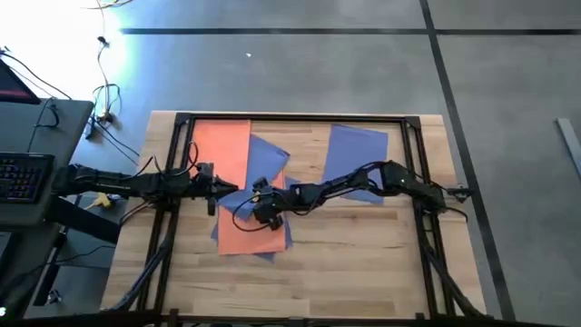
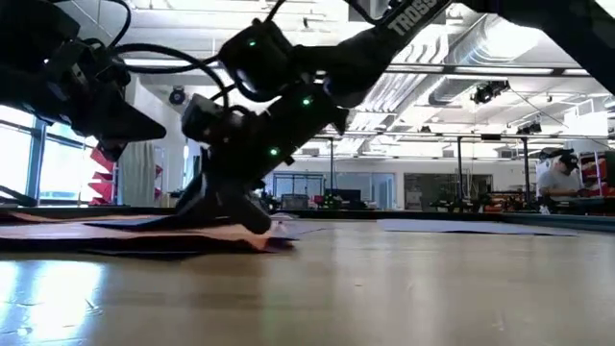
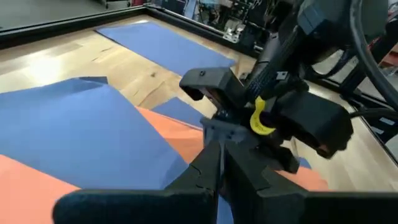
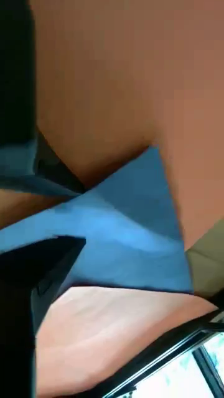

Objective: Organize paper
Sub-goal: Stack the blue paper on top of the blue paper

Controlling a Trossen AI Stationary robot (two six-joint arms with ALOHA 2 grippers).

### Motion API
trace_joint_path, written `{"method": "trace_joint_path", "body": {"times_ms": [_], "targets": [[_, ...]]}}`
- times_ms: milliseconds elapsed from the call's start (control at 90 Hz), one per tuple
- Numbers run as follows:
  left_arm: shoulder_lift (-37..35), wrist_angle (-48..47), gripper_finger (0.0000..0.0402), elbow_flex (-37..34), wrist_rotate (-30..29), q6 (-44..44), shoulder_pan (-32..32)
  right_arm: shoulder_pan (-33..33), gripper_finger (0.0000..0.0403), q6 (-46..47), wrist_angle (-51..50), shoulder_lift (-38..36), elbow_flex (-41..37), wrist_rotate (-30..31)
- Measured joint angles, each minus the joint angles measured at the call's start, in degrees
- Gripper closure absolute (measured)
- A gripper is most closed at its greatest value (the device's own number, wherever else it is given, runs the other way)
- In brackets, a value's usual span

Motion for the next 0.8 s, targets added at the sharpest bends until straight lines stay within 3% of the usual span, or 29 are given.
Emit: {"method": "trace_joint_path", "body": {"times_ms": [67,267,622,722,800], "targets": [[0.02,0.06,0.0402,0.00,0.59,0.00,0.00,0.23,0.0390,1.07,0.07,0.22,0.27,1.27],[0.02,-0.04,0.0402,0.00,1.14,0.00,0.00,2.96,0.0402,0.75,-1.77,-0.91,0.15,11.69],[0.04,-0.19,0.0402,0.00,1.44,-0.05,0.00,13.99,0.0403,7.07,-26.00,-9.45,-0.04,17.88],[0.03,-0.18,0.0402,0.00,1.45,-0.32,-0.02,16.83,0.0403,11.27,-31.20,-11.88,-0.02,16.44],[0.04,-0.16,0.0402,0.00,1.44,-0.96,-0.02,18.34,0.0403,15.81,-36.14,-12.92,0.07,11.51]]}}
